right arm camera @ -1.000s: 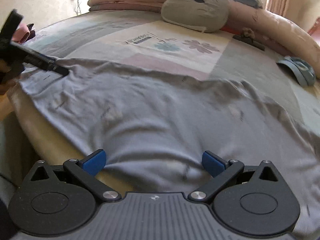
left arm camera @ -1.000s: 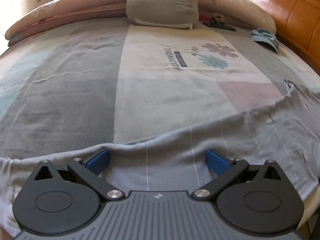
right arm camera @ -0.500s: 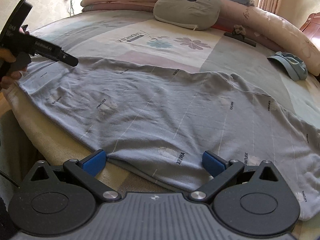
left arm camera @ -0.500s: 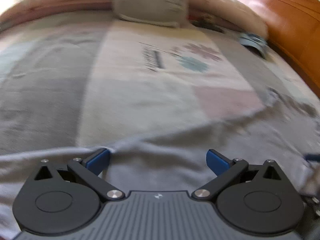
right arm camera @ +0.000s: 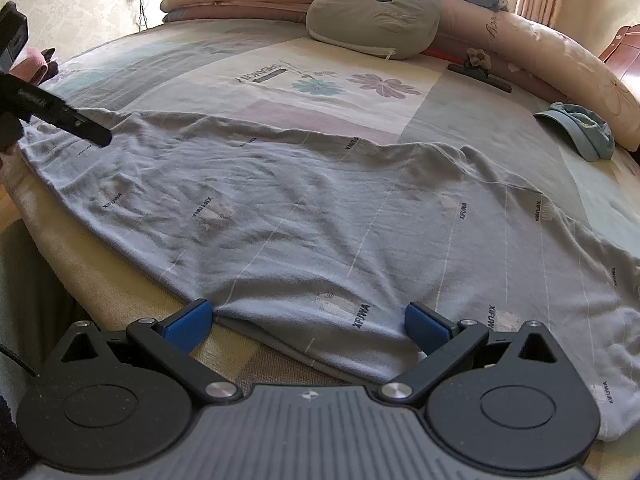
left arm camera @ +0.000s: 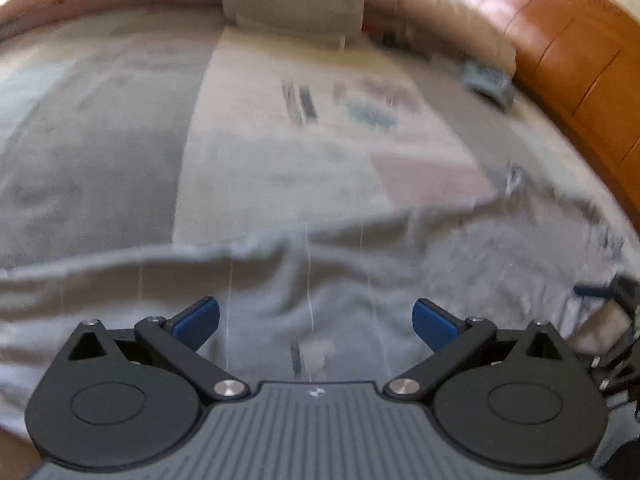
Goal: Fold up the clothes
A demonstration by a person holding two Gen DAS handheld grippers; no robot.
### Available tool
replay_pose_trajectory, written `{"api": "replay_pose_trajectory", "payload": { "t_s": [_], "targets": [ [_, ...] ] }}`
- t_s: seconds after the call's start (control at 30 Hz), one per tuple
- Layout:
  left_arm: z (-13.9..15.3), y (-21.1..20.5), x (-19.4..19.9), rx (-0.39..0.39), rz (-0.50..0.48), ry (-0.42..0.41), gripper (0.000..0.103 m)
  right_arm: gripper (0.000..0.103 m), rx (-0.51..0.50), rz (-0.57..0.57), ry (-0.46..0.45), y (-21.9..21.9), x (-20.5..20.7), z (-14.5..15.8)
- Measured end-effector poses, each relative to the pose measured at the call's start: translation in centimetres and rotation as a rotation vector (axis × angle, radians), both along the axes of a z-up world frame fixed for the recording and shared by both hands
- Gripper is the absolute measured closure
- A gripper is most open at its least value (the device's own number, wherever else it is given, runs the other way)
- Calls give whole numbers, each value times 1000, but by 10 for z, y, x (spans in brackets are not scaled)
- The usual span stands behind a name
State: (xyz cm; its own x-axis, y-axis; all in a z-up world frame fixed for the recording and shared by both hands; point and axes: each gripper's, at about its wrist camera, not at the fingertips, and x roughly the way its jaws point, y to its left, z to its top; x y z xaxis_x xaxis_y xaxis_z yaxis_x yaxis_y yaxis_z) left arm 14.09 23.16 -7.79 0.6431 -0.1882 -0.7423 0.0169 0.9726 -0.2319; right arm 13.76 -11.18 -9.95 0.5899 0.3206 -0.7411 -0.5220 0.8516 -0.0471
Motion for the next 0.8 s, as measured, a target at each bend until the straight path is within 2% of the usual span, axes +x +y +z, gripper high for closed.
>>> {"api": "replay_pose_trajectory", "payload": {
  "t_s": [0.13,0.23,0.37,0.5,0.6,0.7,0.8],
  "targets": [
    [6,13,15,-27,53,-61,1,0,0,-6,1,1,1,0],
    [-8,17,24,-67,76,4,1,0,1,-1,0,0,1,0],
    [-15,9,10,-17,48,16,1,0,6,-1,-3,-1,0,-1],
    [-11,12,9,-21,61,9,1,0,8,-1,-4,0,1,-1],
    [-3,10,13,-31,53,-50,1,0,7,-4,-4,0,1,-1],
    [-11,9,23,-52,30,-6,1,0,8,-4,-6,0,1,-1],
    [-18,4,29,-2,13,-28,1,0,8,-5,-4,0,1,-1]
  ]
}}
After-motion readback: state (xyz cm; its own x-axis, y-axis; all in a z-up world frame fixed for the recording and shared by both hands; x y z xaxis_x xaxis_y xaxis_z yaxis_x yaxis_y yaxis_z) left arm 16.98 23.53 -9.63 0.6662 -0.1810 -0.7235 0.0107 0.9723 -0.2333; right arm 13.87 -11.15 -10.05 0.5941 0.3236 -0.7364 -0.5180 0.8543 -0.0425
